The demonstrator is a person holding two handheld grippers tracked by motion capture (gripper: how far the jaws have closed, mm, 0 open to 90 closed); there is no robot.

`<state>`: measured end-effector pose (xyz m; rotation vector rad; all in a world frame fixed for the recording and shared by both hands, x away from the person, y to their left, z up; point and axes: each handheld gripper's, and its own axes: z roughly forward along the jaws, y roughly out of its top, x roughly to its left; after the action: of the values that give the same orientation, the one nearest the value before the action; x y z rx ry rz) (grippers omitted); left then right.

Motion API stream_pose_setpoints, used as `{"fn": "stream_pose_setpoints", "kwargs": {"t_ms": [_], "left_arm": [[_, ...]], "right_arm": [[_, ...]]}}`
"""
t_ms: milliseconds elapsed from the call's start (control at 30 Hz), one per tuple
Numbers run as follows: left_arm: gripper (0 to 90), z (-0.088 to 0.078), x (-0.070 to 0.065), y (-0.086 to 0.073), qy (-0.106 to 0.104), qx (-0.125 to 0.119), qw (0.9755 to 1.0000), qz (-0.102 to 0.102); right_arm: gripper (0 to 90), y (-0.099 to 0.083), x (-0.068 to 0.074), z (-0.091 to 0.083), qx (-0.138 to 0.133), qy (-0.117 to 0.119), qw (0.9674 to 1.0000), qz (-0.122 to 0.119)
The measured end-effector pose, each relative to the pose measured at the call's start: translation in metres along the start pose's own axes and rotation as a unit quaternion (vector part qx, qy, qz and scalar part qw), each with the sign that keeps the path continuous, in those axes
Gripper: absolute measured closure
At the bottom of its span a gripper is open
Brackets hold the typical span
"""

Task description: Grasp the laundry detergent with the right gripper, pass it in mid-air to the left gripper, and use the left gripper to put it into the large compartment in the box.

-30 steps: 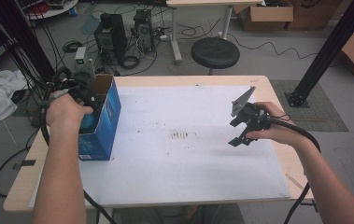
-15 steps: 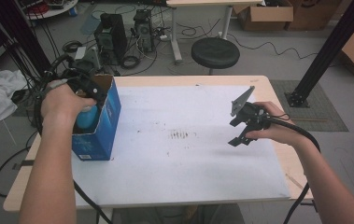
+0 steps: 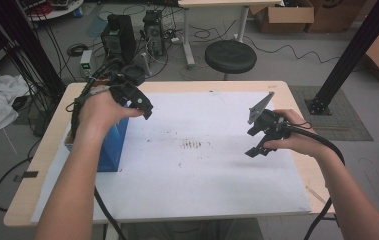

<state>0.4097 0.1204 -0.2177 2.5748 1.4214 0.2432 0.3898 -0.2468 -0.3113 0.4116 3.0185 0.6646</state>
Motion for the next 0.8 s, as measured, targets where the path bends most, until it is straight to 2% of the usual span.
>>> {"fn": "stream_pose_setpoints", "kwargs": {"t_ms": [33,200,400,567,733,800], "left_arm": [[14.3,0.0,0.0,0.0,0.0,0.0,1.0,0.0],[11.5,0.014,-0.018,0.011,-0.021,-0.006,0.9993,0.031],[9.8,0.036,-0.039,0.024,-0.038,-0.005,0.9971,0.066],[7.4,0.057,-0.051,0.031,-0.042,0.011,0.9959,0.08],[6.9,0.068,-0.058,0.036,-0.052,0.011,0.9947,0.088],[5.6,0.072,-0.061,0.037,-0.049,0.016,0.9944,0.093]], "right_arm": [[18.5,0.001,0.001,-0.001,0.0,0.0,1.0,-0.001],[18.5,0.004,0.002,-0.004,-0.002,0.0,1.0,-0.006],[18.3,0.004,0.002,-0.005,-0.001,0.001,1.0,-0.007],[18.1,0.003,0.001,-0.003,0.003,0.002,1.0,-0.008],[17.9,0.002,0.002,-0.003,0.005,0.003,1.0,-0.008],[17.8,0.001,0.002,-0.002,0.006,0.004,0.9999,-0.009]]}}
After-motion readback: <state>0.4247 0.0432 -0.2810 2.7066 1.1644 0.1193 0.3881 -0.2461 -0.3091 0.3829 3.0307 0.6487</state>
